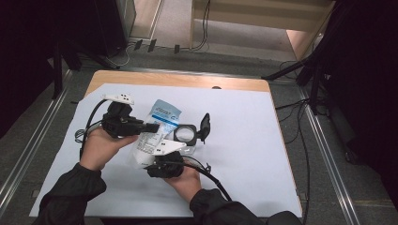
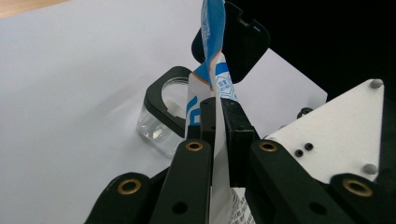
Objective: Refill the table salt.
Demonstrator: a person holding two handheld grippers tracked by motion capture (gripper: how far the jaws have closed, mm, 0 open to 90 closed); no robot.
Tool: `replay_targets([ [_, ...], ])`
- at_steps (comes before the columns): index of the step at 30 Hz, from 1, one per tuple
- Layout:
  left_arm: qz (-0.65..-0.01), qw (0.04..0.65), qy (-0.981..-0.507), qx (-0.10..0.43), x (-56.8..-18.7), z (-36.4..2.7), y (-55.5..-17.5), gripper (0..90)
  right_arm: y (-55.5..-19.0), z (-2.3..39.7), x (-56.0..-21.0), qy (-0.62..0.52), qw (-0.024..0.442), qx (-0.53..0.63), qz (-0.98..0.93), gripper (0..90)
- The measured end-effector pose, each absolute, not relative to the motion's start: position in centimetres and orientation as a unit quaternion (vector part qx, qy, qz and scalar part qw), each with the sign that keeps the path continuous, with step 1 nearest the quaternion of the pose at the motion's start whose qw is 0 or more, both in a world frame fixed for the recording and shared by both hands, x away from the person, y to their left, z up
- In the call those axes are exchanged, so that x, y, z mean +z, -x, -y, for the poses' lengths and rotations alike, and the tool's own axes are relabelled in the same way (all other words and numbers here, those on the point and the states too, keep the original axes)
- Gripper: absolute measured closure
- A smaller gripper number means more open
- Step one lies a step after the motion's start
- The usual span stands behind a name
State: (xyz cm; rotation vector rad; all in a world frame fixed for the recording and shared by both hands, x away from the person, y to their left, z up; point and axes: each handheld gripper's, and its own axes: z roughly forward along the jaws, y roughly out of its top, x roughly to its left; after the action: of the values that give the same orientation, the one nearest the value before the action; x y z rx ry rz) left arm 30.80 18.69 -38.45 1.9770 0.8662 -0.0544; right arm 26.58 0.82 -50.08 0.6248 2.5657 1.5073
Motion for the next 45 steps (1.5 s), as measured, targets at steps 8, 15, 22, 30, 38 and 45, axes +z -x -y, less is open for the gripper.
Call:
replay_targets([
  [8,-0.342,0.467,-0.814,-0.034,-38.8,-17.5,-31.8,89.9,-26.6,0.0,-50.2,-0.223,0.054,0.492,-0.840,50.8],
  [15,-0.337,0.461,-0.820,-0.043,-39.3,-16.5,-32.5,90.0,-26.6,0.7,-50.4,-0.241,0.039,0.487,-0.838,55.9],
  [22,-0.342,0.458,-0.820,-0.046,-39.6,-15.8,-33.0,90.0,-26.3,1.1,-50.5,-0.246,0.051,0.488,-0.836,45.1],
  [30,-0.338,0.450,-0.825,-0.060,-39.9,-15.5,-33.2,88.1,-26.3,1.4,-50.5,-0.251,0.040,0.495,-0.831,53.6],
  [38,-0.337,0.438,-0.830,-0.074,-40.2,-15.6,-33.1,81.8,-26.4,1.4,-50.6,-0.256,0.022,0.501,-0.827,53.6],
  [45,-0.341,0.437,-0.829,-0.078,-40.3,-15.9,-33.1,79.0,-26.5,1.4,-50.7,-0.258,0.008,0.507,-0.823,53.8],
])
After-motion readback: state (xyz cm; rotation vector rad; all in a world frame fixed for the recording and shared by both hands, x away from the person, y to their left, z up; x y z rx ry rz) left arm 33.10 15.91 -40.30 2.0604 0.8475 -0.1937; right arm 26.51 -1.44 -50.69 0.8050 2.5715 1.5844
